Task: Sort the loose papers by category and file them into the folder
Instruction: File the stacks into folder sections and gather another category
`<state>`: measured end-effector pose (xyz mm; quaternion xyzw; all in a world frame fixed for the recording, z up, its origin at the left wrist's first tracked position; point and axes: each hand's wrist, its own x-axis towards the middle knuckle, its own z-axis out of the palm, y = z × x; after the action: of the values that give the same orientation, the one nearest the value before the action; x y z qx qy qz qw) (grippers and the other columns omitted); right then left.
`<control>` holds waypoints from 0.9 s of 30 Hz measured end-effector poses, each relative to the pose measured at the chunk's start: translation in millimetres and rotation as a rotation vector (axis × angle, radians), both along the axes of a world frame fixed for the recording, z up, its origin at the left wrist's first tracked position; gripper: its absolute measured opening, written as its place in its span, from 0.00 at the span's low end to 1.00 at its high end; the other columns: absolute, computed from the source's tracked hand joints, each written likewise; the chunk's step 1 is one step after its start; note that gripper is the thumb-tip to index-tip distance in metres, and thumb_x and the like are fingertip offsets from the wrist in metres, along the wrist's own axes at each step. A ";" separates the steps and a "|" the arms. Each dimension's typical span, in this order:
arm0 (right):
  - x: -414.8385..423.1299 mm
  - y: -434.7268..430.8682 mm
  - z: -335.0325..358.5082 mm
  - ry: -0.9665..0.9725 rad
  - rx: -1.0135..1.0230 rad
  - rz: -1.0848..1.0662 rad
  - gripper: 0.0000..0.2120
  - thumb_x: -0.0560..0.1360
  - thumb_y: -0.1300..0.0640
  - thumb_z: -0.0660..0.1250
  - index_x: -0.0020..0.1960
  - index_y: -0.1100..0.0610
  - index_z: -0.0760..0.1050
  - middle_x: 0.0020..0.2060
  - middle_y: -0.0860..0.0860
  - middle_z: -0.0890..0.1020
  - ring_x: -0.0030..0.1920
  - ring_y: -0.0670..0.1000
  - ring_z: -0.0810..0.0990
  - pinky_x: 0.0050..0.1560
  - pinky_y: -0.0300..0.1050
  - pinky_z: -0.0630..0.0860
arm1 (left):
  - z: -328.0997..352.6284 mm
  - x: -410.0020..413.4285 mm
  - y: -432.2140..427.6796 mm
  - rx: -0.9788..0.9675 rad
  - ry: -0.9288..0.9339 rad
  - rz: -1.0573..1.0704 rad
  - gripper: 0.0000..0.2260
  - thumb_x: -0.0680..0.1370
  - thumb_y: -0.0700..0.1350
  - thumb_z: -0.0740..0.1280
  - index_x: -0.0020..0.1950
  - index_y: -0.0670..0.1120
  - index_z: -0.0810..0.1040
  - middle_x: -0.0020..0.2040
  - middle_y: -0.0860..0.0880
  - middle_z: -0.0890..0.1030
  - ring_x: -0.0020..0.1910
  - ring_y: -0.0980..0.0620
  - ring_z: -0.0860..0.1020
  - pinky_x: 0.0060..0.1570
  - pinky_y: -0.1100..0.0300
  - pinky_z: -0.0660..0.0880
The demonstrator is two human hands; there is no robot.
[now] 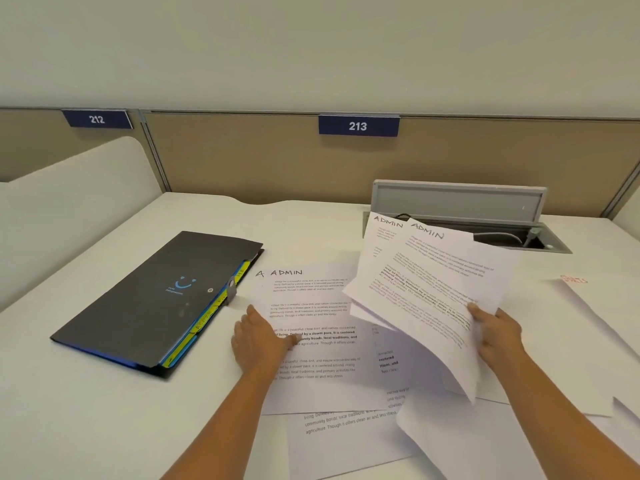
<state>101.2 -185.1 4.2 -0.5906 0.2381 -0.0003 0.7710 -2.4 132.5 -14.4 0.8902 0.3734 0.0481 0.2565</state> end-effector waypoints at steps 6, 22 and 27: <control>-3.6 10.9 -1.2 0.016 0.025 0.011 0.15 0.74 0.67 0.67 0.61 0.64 0.74 0.58 0.60 0.79 0.55 0.58 0.78 0.63 0.58 0.72 | 13.5 4.4 -3.0 -0.050 -0.007 0.000 0.49 0.63 0.54 0.78 0.73 0.40 0.54 0.66 0.40 0.67 0.67 0.42 0.64 0.63 0.53 0.66; -1.9 13.6 9.9 -0.033 0.055 0.041 0.05 0.74 0.67 0.66 0.45 0.57 0.76 0.54 0.57 0.80 0.51 0.56 0.79 0.63 0.57 0.72 | 24.1 17.2 8.4 -0.129 0.093 0.137 0.46 0.61 0.50 0.80 0.69 0.38 0.58 0.64 0.39 0.68 0.64 0.41 0.67 0.61 0.50 0.68; -2.1 15.9 13.9 -0.054 0.075 0.049 0.07 0.74 0.66 0.66 0.43 0.55 0.75 0.51 0.56 0.80 0.52 0.56 0.78 0.63 0.56 0.72 | 25.6 22.1 8.7 -0.230 0.102 0.169 0.41 0.62 0.46 0.80 0.66 0.39 0.61 0.62 0.39 0.71 0.63 0.41 0.71 0.59 0.49 0.67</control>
<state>99.1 -169.2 18.1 -0.5666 0.2024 0.0114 0.7987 19.7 141.3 11.2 0.8215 0.4627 -0.0187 0.3327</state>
